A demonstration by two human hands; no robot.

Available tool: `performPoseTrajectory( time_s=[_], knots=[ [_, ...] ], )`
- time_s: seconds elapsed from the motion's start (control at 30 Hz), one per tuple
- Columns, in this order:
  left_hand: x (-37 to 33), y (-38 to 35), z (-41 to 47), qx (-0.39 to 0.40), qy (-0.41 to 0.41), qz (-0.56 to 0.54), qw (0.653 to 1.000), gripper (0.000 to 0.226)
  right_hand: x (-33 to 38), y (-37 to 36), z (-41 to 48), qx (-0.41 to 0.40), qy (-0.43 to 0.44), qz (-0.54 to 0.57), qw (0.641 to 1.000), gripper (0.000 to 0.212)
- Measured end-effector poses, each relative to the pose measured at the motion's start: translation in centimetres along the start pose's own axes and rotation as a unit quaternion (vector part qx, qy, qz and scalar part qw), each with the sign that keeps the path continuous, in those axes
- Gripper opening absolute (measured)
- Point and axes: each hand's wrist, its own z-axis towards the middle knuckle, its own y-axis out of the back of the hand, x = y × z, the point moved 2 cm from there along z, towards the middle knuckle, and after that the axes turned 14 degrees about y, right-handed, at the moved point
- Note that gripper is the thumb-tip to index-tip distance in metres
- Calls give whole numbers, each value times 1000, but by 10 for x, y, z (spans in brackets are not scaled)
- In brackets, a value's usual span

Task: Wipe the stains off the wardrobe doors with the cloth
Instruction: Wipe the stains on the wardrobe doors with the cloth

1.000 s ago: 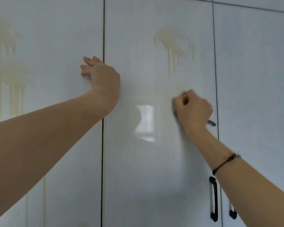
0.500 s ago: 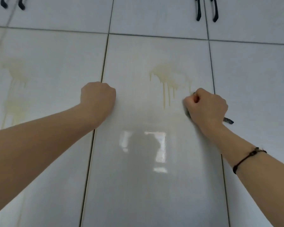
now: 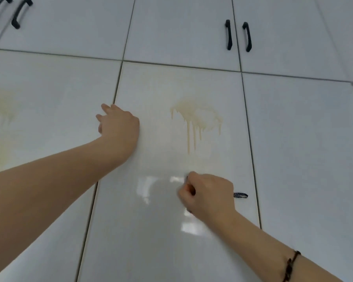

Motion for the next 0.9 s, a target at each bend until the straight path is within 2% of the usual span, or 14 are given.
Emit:
performPoseTrajectory(
  time_s=[0.1,0.23,0.33,0.47,0.57,0.7,0.83,0.9],
  knots=[
    [-1,-6,15,5,8,-8,1000,52,-18,-2,72,21,-5,-26,999,24],
    [5,-6,20,-14,-18,-18,1000,40,-81,7,183,-17,-99,-62,993,25],
    [7,-9,20,-15,-18,-30,999,37,-107,8,221,-40,-144,-59,987,23],
    [7,-12,19,-11,-2,-43,999,39,-69,1,185,-32,-152,-46,987,22],
    [9,-7,20,-8,-6,-55,998,41,-31,-6,119,18,-91,-8,996,23],
    [8,-8,19,-4,-6,-49,999,43,-20,-4,50,48,-50,-12,998,24],
    [2,-10,14,7,5,-61,998,39,-36,4,55,20,-49,-29,998,26],
    [0,-11,18,3,7,-62,998,42,-56,8,84,3,-96,-42,995,28]
  ],
)
